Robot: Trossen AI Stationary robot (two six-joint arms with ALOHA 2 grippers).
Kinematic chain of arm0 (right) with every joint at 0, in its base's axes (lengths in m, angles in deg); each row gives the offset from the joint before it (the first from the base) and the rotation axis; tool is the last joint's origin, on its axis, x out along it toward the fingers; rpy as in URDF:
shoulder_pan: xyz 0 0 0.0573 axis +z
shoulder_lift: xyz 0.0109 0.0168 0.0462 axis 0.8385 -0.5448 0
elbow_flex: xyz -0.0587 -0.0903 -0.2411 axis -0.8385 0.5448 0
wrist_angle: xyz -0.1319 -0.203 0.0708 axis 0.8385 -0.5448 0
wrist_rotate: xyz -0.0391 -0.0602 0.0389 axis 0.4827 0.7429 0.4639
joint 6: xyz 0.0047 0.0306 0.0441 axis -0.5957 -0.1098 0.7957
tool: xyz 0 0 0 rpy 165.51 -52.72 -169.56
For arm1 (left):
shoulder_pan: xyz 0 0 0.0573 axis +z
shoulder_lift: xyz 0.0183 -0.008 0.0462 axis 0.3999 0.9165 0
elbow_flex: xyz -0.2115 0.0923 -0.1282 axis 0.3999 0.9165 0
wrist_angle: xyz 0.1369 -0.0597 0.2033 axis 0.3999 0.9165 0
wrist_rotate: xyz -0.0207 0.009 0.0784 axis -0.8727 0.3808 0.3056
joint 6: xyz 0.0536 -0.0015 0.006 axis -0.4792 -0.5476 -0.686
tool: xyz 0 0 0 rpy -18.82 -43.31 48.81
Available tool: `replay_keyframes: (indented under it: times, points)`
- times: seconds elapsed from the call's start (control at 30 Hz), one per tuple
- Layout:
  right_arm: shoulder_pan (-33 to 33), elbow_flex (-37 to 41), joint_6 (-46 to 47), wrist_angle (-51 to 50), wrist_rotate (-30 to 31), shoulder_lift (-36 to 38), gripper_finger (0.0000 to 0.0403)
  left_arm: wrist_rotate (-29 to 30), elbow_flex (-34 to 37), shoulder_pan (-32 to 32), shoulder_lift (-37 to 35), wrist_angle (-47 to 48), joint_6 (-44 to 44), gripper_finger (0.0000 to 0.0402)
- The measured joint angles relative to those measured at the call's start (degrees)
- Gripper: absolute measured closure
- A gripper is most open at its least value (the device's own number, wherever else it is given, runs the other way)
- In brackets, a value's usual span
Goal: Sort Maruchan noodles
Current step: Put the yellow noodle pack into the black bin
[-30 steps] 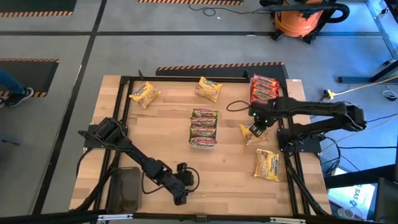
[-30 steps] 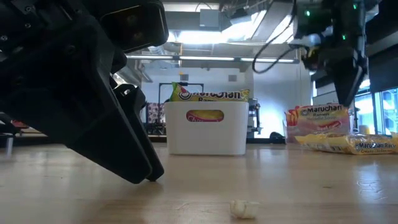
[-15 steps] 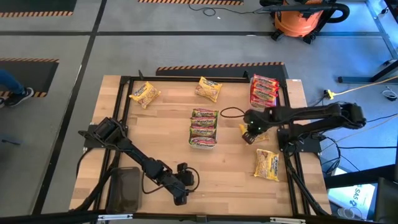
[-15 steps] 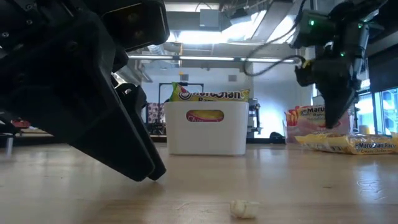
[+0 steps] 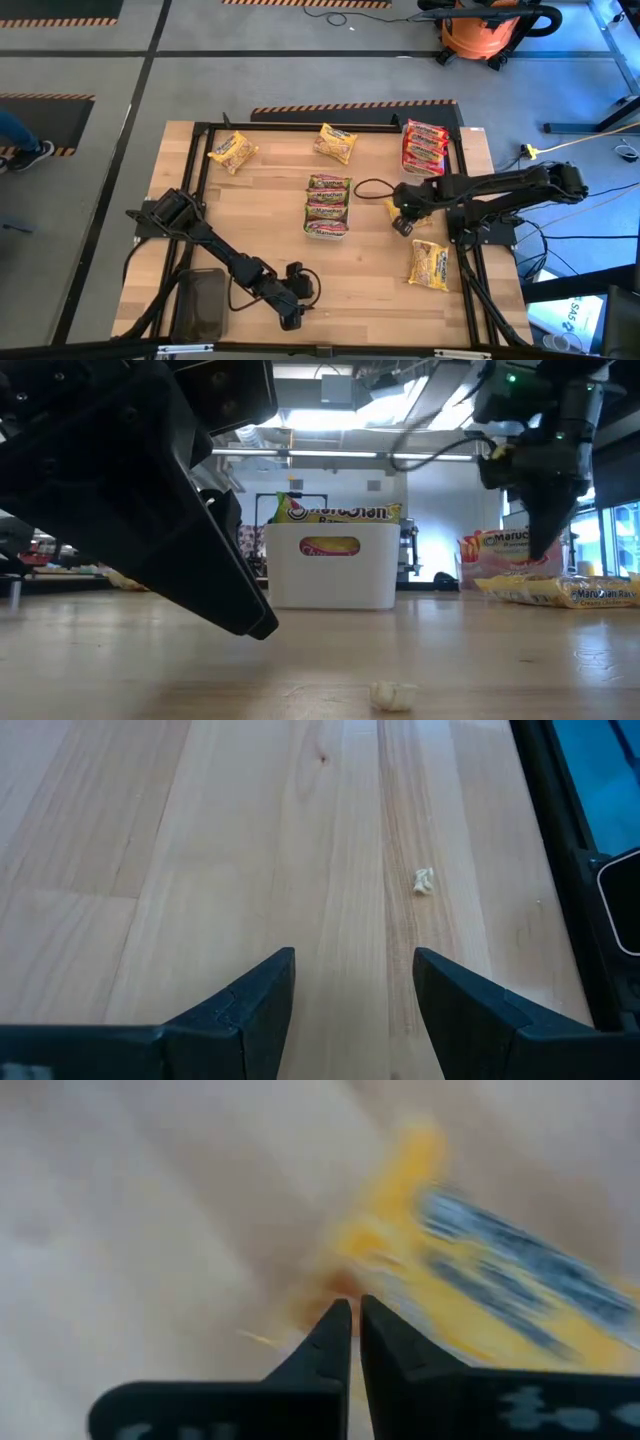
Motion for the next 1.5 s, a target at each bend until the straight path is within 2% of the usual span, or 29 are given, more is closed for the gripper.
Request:
replay_keyframes:
  times: [0.17,0.3,0.4,0.53,0.73,0.9,1.07,1.3,1.5]
  points:
    - [0.0,-0.23,3.33,-11.47,7.55,-0.02,0.0398,0.09,-0.02,0.0,0.0,0.0,-0.02,0.0202]
    - [0.0,2.23,4.56,-9.52,4.56,-0.05,0.0398,1.45,-0.02,0.2,-0.02,0.0,-0.02,0.0202]
    - [0.07,4.2,4.94,-4.54,2.79,-0.26,0.0398,1.59,-0.02,0.26,-0.03,0.02,-0.03,0.0202]
    - [0.59,5.87,5.58,6.89,0.6,-0.26,0.0398,1.51,-0.02,0.26,-0.04,0.0,-0.05,0.0202]
    - [4.46,6.02,7.85,14.95,-0.91,-2.04,0.0398,3.84,-0.02,0.26,-0.08,-0.3,-0.22,0.0202]
    - [9.46,5.74,11.83,21.02,-0.62,-6.88,0.0398,6.84,-0.09,0.39,-0.09,-0.84,-0.21,0.0202]
    - [15.3,5.77,16.46,31.88,-0.75,-11.72,0.0398,8.96,-0.11,1.05,-0.1,-1.77,0.06,0.0202]
    - [24.36,5.92,23.69,45.99,1.24,-17.0,0.0398,9.35,-0.11,1.55,-0.11,-3.65,0.78,0.0202]
    - [29.11,6.07,24.38,57.29,1.31,-21.3,0.0398,9.57,-0.11,1.51,-0.11,-7.81,-0.08,0.0202]
